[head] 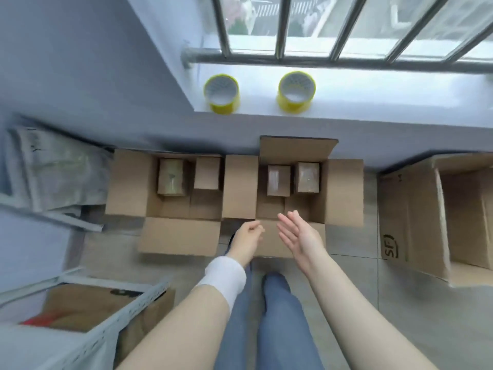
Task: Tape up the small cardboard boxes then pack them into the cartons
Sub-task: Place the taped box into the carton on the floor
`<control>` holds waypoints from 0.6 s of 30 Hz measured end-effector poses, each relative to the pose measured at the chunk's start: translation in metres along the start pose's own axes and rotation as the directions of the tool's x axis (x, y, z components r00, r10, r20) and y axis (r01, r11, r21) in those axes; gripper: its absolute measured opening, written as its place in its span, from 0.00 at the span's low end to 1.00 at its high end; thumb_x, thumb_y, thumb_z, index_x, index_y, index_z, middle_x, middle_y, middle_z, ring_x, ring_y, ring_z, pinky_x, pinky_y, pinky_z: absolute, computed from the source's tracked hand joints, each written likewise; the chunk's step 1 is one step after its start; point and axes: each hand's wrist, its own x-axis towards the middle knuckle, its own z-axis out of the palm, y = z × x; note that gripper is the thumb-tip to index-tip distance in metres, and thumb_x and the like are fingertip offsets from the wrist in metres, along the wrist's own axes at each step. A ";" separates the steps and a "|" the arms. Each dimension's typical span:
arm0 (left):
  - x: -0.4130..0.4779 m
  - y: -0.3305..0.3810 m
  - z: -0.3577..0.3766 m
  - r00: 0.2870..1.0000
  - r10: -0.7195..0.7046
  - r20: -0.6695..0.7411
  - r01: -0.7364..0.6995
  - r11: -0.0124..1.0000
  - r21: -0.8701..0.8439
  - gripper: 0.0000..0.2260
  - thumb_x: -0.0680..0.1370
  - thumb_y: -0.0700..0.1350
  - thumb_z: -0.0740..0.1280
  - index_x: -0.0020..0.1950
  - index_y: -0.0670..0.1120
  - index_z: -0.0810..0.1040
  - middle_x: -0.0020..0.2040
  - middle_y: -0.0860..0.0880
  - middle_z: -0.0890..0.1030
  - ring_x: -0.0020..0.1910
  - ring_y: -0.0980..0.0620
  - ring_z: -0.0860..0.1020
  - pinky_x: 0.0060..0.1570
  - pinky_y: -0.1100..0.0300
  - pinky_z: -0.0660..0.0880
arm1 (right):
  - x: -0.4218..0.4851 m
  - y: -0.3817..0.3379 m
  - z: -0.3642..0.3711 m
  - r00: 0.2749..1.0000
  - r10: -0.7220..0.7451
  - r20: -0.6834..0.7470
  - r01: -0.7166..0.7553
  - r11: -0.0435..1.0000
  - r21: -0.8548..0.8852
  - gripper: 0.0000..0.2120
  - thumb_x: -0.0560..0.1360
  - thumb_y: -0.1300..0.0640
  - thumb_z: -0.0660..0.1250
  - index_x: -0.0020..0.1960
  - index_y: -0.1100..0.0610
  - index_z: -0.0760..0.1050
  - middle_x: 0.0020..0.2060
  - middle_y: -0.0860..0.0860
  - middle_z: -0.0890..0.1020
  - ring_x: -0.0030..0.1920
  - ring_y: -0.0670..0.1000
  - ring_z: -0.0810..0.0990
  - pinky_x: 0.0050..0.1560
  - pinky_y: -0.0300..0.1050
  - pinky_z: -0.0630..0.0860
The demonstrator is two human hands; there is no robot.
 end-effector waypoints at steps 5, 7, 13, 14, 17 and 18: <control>-0.085 0.003 -0.032 0.978 0.146 -0.149 -0.174 0.965 -0.198 0.16 0.83 0.42 0.53 0.70 0.41 0.65 0.65 0.42 0.75 0.60 0.48 0.75 0.57 0.58 0.68 | -0.072 0.016 0.027 0.998 0.030 0.054 -0.031 0.999 0.020 0.21 0.81 0.53 0.55 0.71 0.61 0.63 0.66 0.56 0.74 0.66 0.56 0.72 0.60 0.44 0.69; -0.122 -0.010 -0.039 0.960 0.157 -0.233 -0.223 0.929 -0.294 0.17 0.83 0.42 0.53 0.71 0.40 0.65 0.65 0.41 0.74 0.62 0.46 0.74 0.58 0.57 0.68 | -0.099 0.029 0.035 0.995 0.033 0.096 -0.032 0.999 -0.004 0.20 0.81 0.53 0.56 0.71 0.61 0.64 0.66 0.56 0.74 0.65 0.55 0.73 0.58 0.43 0.70; -0.235 -0.049 -0.064 0.892 0.233 -0.388 -0.400 0.807 -0.434 0.17 0.83 0.42 0.53 0.70 0.40 0.65 0.66 0.42 0.74 0.62 0.45 0.75 0.59 0.56 0.69 | -0.196 0.072 0.062 0.972 0.022 0.233 -0.002 0.996 -0.088 0.20 0.81 0.52 0.56 0.70 0.60 0.66 0.66 0.54 0.74 0.66 0.55 0.73 0.58 0.42 0.69; -0.251 -0.056 -0.071 0.875 0.245 -0.417 -0.433 0.781 -0.450 0.16 0.83 0.42 0.53 0.70 0.40 0.65 0.66 0.42 0.74 0.62 0.46 0.75 0.58 0.57 0.70 | -0.212 0.080 0.070 0.967 0.025 0.254 0.002 0.994 -0.107 0.19 0.81 0.53 0.56 0.69 0.59 0.67 0.66 0.54 0.75 0.65 0.55 0.73 0.57 0.42 0.70; -0.300 -0.078 -0.100 0.792 0.274 -0.545 -0.552 0.701 -0.450 0.16 0.83 0.42 0.53 0.69 0.41 0.67 0.64 0.43 0.75 0.57 0.50 0.76 0.52 0.60 0.71 | -0.262 0.105 0.100 0.944 0.014 0.330 0.044 0.985 -0.169 0.16 0.80 0.54 0.58 0.65 0.59 0.70 0.63 0.55 0.77 0.63 0.55 0.75 0.56 0.42 0.71; -0.316 -0.086 -0.111 0.751 0.278 -0.599 -0.600 0.666 -0.443 0.15 0.83 0.42 0.53 0.68 0.41 0.68 0.64 0.42 0.76 0.55 0.51 0.76 0.50 0.61 0.71 | -0.279 0.114 0.110 0.934 0.009 0.356 0.062 0.980 -0.188 0.16 0.80 0.54 0.59 0.65 0.59 0.70 0.63 0.54 0.77 0.63 0.54 0.75 0.56 0.42 0.71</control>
